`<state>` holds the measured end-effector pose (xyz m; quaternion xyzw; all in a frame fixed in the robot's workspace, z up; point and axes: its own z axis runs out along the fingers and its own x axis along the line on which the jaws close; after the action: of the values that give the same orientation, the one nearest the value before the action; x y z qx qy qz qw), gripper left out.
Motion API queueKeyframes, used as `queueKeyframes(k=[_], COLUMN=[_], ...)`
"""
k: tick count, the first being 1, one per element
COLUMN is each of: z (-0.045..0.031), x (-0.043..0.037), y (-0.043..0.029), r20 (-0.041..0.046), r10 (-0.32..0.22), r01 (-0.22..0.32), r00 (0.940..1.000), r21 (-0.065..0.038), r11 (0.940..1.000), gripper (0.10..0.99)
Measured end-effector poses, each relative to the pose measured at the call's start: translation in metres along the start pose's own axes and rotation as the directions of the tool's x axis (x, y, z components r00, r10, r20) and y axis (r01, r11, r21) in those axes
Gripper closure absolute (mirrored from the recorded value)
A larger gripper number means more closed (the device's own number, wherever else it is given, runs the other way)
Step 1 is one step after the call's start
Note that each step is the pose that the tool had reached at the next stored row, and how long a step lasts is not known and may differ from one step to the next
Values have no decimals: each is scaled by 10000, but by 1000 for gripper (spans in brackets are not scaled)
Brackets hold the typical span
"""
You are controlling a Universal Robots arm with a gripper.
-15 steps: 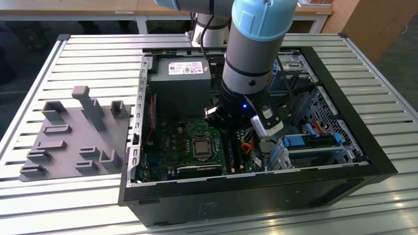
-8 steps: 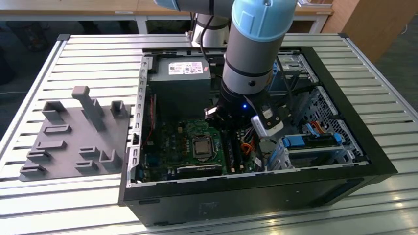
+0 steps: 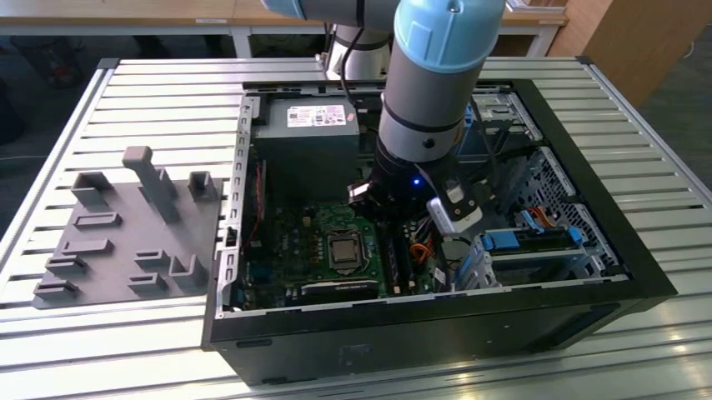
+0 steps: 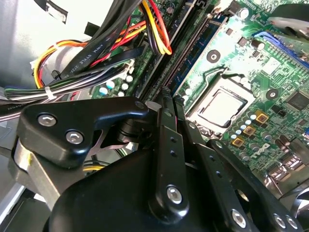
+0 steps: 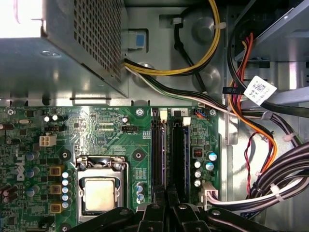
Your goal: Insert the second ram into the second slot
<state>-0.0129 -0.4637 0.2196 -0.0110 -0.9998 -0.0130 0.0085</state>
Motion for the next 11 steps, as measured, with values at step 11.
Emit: queueKeyframes(k=[11], z=[10], x=[0], y=[1], r20=[0], r10=[0], r01=[0], r00=[10000], r21=[0], r11=[10000], gripper=[953])
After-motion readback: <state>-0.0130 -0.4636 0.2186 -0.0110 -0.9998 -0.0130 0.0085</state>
